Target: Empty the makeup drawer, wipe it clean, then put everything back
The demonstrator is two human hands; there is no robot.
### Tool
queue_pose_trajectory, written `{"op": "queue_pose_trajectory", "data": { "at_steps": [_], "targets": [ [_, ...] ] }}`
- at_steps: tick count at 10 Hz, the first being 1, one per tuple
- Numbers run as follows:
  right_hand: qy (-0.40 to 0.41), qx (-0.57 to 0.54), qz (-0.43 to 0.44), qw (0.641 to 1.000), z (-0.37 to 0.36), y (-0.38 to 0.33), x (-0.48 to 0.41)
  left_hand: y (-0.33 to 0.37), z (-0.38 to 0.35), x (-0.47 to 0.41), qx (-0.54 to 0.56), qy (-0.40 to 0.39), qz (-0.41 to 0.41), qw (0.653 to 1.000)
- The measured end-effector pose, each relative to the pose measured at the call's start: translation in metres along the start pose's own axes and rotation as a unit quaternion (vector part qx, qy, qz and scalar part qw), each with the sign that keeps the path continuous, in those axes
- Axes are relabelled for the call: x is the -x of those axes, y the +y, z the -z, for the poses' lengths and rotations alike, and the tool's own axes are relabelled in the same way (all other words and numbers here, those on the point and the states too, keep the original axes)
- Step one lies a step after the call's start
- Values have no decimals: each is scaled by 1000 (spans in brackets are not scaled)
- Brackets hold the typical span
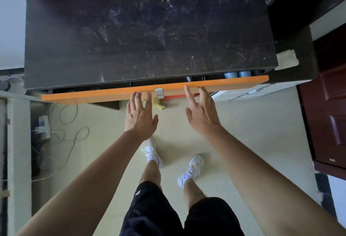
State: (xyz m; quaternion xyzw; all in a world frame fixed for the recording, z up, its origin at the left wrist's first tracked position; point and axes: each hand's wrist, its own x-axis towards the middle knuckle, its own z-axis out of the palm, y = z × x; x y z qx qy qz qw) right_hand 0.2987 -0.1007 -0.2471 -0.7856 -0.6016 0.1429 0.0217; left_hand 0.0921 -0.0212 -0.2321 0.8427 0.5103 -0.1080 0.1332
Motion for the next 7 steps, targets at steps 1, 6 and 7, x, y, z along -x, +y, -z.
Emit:
{"op": "queue_pose_trajectory", "data": {
  "at_steps": [1,6,7],
  "targets": [
    [-15,7,14,1000,0,3,-9,1,4,-12,5,-2,9,1000],
    [-97,-11,-4,995,30,2,-32,-4,32,-27,-13,-55,7,998],
    [-117,-73,-3,990,69,-1,-26,-5,57,-21,1,-72,7,997]
  ]
}}
